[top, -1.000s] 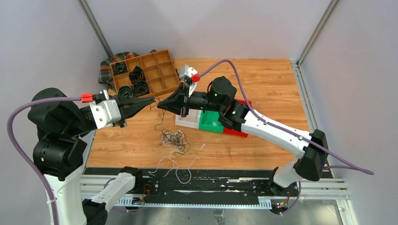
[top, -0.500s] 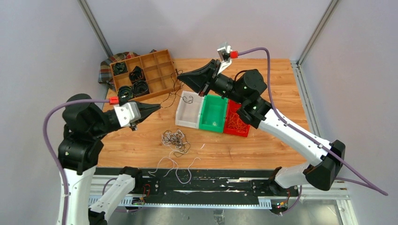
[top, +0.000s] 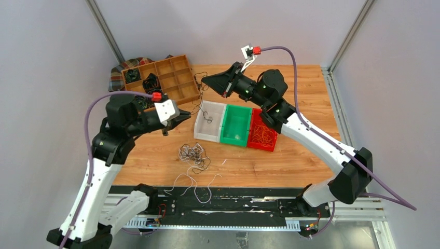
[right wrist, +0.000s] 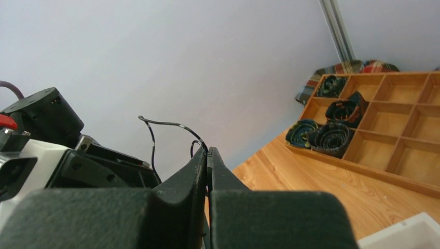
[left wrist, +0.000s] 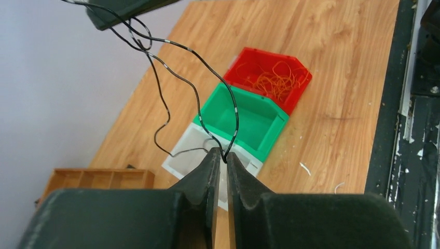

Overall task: Untangle the cables
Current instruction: Place the cable in the bin.

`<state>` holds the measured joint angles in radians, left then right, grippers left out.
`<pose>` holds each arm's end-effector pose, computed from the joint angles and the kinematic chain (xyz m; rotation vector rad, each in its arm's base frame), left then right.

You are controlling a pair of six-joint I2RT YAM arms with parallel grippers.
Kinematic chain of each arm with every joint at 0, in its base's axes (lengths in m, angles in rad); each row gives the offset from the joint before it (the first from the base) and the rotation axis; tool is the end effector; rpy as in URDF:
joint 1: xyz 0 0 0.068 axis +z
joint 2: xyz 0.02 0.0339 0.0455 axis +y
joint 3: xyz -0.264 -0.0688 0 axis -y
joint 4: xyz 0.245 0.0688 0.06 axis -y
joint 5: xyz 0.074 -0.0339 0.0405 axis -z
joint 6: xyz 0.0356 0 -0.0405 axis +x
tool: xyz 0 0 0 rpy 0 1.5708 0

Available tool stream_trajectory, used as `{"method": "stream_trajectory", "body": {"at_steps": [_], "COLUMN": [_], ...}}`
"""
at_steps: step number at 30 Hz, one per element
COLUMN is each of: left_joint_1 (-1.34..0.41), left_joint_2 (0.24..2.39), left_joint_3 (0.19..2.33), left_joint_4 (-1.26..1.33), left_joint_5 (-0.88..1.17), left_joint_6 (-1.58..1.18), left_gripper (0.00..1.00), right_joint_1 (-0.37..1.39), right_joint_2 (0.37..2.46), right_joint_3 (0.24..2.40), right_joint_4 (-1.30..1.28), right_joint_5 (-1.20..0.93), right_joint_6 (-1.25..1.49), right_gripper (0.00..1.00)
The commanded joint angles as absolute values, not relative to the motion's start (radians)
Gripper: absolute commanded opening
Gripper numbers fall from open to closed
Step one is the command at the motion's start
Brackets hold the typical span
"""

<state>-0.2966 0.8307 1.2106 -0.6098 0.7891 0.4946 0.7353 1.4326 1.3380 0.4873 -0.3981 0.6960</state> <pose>0.1301 -0.0662 0.4324 1.1569 1.3337 -0.5632 0.2369 0.2329 0.4524 -0.4157 1.2850 1.4664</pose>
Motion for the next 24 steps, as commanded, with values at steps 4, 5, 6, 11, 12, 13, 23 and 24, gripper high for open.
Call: {"method": "stream_trajectory", "body": {"at_steps": [4, 5, 6, 11, 12, 13, 23, 24], "left_joint_1": [-0.344, -0.343, -0.343, -0.343, -0.342, -0.343, -0.343, -0.342], "left_joint_2": [0.904, 0.91, 0.913, 0.875, 0.856, 0.834, 0.778, 0.784], "left_joint_3": [1.192, 1.2, 1.205, 1.184, 1.174, 1.161, 1.24, 1.246], "left_joint_4": [-0.668, -0.703, -0.741, -0.855, -0.864, -0.867, -0.892, -0.883], "left_joint_5": [0.611, 0.583, 0.556, 0.412, 0.394, 0.38, 0.299, 0.286], "left_joint_6": [0.543, 0.567, 0.593, 0.692, 0.703, 0.706, 0.668, 0.664], "left_gripper": [0.61, 0.81, 0.91, 0.98, 0.98, 0.98, 0.98, 0.98], "right_joint_1": [0.69, 0.674, 0.661, 0.6, 0.593, 0.587, 0.588, 0.596], "right_joint_2": [1.474, 1.486, 1.498, 1.59, 1.611, 1.638, 1.669, 1.661], "right_joint_3": [1.348, 1.336, 1.324, 1.262, 1.253, 1.244, 1.157, 1.149], "right_joint_4": [0.395, 0.393, 0.393, 0.419, 0.423, 0.425, 0.339, 0.312], "right_joint_5": [-0.331, -0.327, -0.321, -0.337, -0.344, -0.346, -0.225, -0.2], "right_joint_6": [0.612, 0.605, 0.605, 0.598, 0.589, 0.58, 0.339, 0.307], "right_gripper": [0.01, 0.01, 0.01, 0.01, 0.01, 0.01, 0.01, 0.01]}}
